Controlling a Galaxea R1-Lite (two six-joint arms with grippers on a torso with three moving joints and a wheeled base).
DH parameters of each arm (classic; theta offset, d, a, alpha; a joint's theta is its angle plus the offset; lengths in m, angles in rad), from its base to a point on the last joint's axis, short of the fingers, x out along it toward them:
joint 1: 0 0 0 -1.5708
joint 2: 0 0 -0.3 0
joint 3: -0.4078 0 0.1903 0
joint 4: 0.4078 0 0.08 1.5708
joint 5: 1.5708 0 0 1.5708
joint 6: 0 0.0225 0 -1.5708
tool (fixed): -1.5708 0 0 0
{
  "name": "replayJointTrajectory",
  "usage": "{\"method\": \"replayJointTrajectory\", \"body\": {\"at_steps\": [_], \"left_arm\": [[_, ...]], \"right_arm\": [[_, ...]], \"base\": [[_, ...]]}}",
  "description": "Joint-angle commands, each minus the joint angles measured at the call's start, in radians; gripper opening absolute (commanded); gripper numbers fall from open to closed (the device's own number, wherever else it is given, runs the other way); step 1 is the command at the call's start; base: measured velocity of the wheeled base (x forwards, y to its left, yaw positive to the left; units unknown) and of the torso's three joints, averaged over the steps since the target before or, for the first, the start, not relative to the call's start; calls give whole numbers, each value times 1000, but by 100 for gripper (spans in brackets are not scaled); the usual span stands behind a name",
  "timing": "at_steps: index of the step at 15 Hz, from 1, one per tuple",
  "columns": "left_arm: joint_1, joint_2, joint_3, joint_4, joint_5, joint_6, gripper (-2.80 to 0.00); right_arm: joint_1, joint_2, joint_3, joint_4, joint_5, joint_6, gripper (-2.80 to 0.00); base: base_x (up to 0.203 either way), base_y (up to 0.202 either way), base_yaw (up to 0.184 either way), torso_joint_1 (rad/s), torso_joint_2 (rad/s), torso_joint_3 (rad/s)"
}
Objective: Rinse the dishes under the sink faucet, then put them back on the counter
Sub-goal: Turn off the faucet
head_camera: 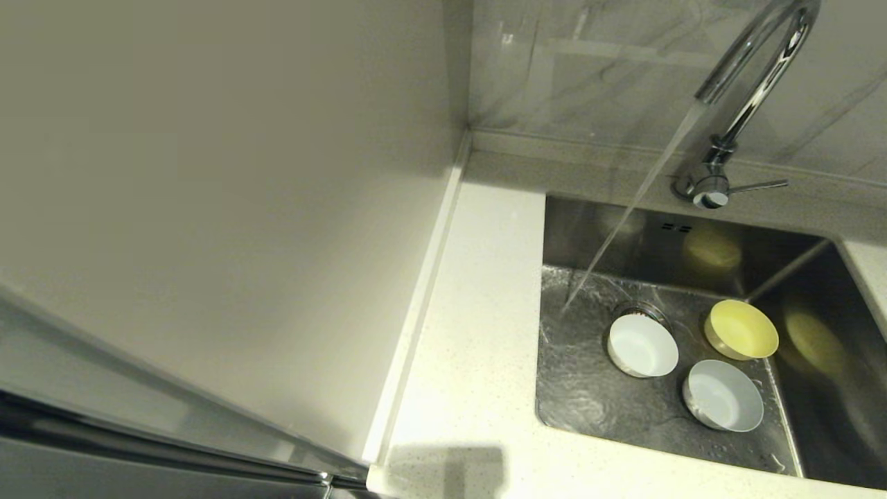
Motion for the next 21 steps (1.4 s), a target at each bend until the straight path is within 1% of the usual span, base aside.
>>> {"method": "replayJointTrajectory", "body": {"at_steps": [1, 3, 5, 7, 9, 10, 11, 12, 13, 14, 15, 16, 18, 19, 20, 21], "left_arm": [[0, -3, 0, 0, 0, -1, -280], [0, -3, 0, 0, 0, -1, -280], [0, -3, 0, 0, 0, -1, -280], [0, -3, 0, 0, 0, -1, -280], [-1, -3, 0, 0, 0, -1, -280], [0, -3, 0, 0, 0, -1, -280], [-1, -3, 0, 0, 0, -1, -280], [-1, -3, 0, 0, 0, -1, -280], [0, -3, 0, 0, 0, -1, -280], [0, -3, 0, 0, 1, -1, -280], [0, -3, 0, 0, 0, -1, -280], [0, -3, 0, 0, 0, -1, -280], [-1, -3, 0, 0, 0, -1, -280], [-1, -3, 0, 0, 0, -1, -280], [0, -3, 0, 0, 0, -1, -280], [0, -3, 0, 0, 0, 0, -280]], "right_arm": [[3, 119, -209, -1, -10, 77, -280], [13, 349, -531, 19, -20, 203, -280], [23, 586, -761, 58, -20, 288, -280], [22, 865, -955, 109, -22, 343, -280], [-14, 1101, -1096, 220, -54, 354, -280], [-64, 1175, -1125, 269, -72, 347, -280], [-136, 1218, -1122, 303, -81, 333, -280], [-213, 1234, -1099, 321, -73, 319, -280], [-273, 1251, -1075, 310, -26, 315, -280], [-326, 1264, -1063, 283, 53, 336, -280], [-387, 1268, -1060, 256, 146, 391, -280], [-455, 1267, -1058, 239, 219, 448, -280], [-622, 1259, -1051, 227, 355, 502, -280], [-720, 1258, -1045, 223, 448, 516, -280], [-796, 1258, -1032, 221, 564, 525, -280], [-847, 1260, -1006, 217, 685, 531, -280]], "base": [[0, 0, 0, 0, 0, 0], [0, 0, 0, 0, 0, 0], [0, 0, 0, 0, 0, 0], [0, 0, 0, 0, 0, 0], [0, 0, 0, 0, 0, 0], [0, 0, 0, 0, 0, 0], [0, 0, 0, 0, 0, 0], [0, 0, 0, 0, 0, 0], [0, 0, 0, 0, 0, 0], [0, 0, 0, 0, 0, 0], [0, 0, 0, 0, 0, 0], [0, 0, 0, 0, 0, 0], [0, 0, 0, 0, 0, 0], [0, 0, 0, 0, 0, 0], [0, 0, 0, 0, 0, 0], [0, 0, 0, 0, 0, 0]]}}
